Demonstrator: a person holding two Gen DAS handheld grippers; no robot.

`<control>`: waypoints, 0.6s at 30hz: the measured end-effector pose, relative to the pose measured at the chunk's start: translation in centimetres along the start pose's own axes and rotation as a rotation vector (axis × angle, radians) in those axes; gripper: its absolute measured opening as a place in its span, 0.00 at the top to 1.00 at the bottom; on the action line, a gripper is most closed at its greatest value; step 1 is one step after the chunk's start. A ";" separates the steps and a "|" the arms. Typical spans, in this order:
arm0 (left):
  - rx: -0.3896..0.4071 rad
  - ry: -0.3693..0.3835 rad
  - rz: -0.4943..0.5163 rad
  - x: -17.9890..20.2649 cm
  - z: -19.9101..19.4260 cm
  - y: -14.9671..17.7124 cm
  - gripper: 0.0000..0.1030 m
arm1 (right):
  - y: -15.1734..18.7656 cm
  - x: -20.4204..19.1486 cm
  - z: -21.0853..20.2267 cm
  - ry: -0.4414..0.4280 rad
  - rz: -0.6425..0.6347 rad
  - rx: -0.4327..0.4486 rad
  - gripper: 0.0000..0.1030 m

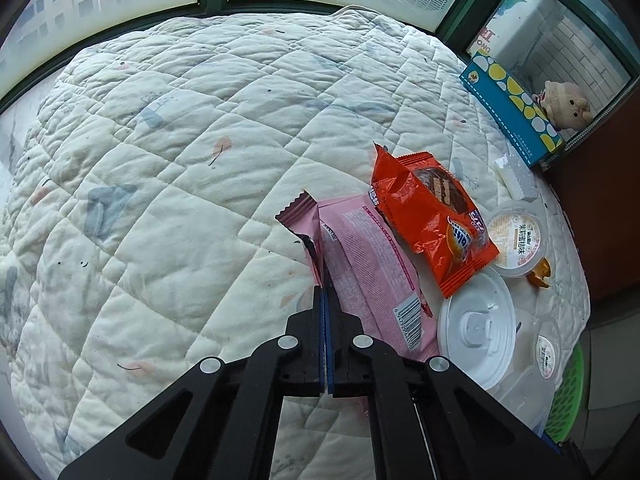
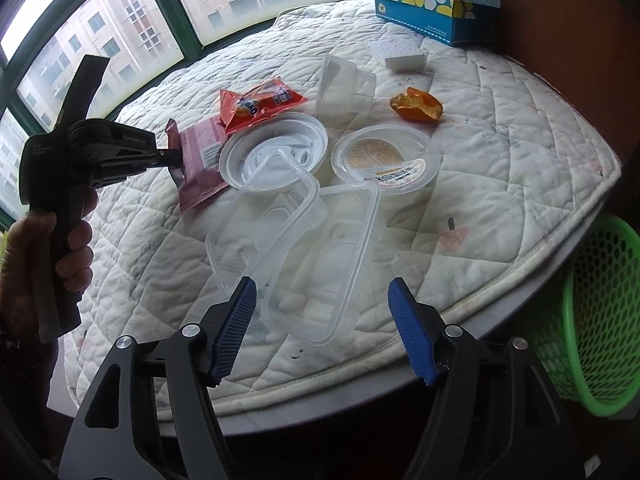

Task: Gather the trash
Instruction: 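Grasp the pink wrapper with the left gripper while the right gripper grasps a clear container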

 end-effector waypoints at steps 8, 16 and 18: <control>0.024 0.017 0.001 0.1 -1.8 0.1 1.00 | 0.4 -0.3 2.3 0.121 -0.072 -0.028 0.32; 0.063 0.035 0.037 0.8 -4.4 -0.1 1.00 | -0.2 0.1 2.6 0.138 -0.071 -0.004 0.54; 0.072 0.041 0.045 1.0 -5.0 0.0 1.00 | -0.2 0.7 2.3 0.088 -0.028 -0.014 0.60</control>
Point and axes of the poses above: each gripper's, at about its wrist camera, not at the fingertips, and z roughly the way its jaws point, x to its right, y to its underside, the point moved 8 cm from there along z, roughly the way its jaws point, and after that the axes turned 8 degrees about z, right-handed, at the moved point
